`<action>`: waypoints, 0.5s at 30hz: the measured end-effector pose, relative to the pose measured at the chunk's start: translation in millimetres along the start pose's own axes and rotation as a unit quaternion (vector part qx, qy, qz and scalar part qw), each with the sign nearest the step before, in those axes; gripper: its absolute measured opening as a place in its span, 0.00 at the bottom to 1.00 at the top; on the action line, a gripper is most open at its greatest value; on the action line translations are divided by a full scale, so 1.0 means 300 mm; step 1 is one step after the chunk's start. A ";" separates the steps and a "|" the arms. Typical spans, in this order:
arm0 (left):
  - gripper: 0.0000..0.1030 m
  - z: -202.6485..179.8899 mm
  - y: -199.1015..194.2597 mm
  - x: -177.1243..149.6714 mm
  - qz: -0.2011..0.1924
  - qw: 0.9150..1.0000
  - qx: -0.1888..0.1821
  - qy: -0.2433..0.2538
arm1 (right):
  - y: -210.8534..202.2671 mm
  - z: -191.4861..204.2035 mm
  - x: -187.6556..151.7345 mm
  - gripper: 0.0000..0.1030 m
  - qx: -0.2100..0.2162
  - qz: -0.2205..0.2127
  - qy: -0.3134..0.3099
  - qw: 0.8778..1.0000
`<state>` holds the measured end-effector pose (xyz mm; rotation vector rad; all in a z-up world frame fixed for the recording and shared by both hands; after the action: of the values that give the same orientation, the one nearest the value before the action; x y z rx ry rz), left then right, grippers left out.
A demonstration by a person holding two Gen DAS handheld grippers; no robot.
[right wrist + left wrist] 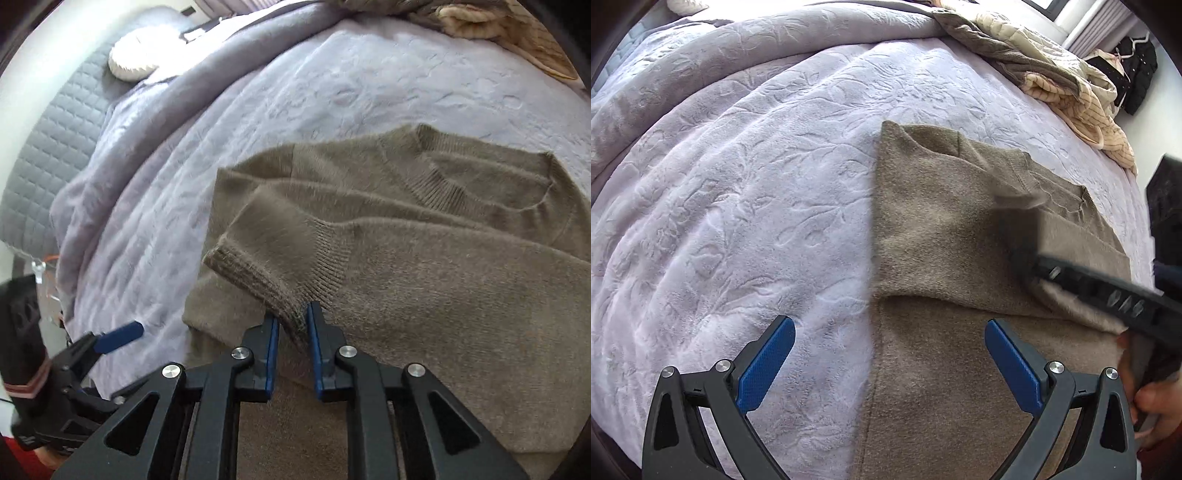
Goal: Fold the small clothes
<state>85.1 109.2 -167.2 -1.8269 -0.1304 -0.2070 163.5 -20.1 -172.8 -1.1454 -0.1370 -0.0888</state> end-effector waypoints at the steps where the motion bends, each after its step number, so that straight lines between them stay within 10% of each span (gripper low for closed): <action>1: 1.00 0.004 -0.001 0.001 0.000 1.000 -0.003 -0.003 | 0.021 0.003 -0.010 0.28 0.000 0.013 0.002 1.000; 4: 1.00 0.001 0.001 0.013 0.004 1.000 -0.021 -0.005 | -0.005 -0.011 -0.051 0.46 0.022 0.002 0.011 1.000; 9: 1.00 -0.083 0.002 0.060 0.008 0.994 -0.109 0.000 | -0.118 -0.145 -0.159 0.48 0.053 -0.021 0.094 0.994; 15: 1.00 -0.206 0.061 0.126 0.024 0.985 -0.172 0.014 | -0.244 -0.380 -0.323 0.48 0.101 -0.083 0.253 0.959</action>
<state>121.2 44.1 -160.9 -2.1673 -0.0305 -0.2324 64.6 -154.1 -167.8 -0.8744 0.2100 -0.5025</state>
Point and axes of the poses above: each gripper's, at about its wrist camera, not at the fingertips, and y roughly the way its jaws point, z to its left, x to its top, the point moved 3 cm from there along y, roughly the way its jaws point, and after that the axes turned 5 degrees about z, right-handed, at the moved point
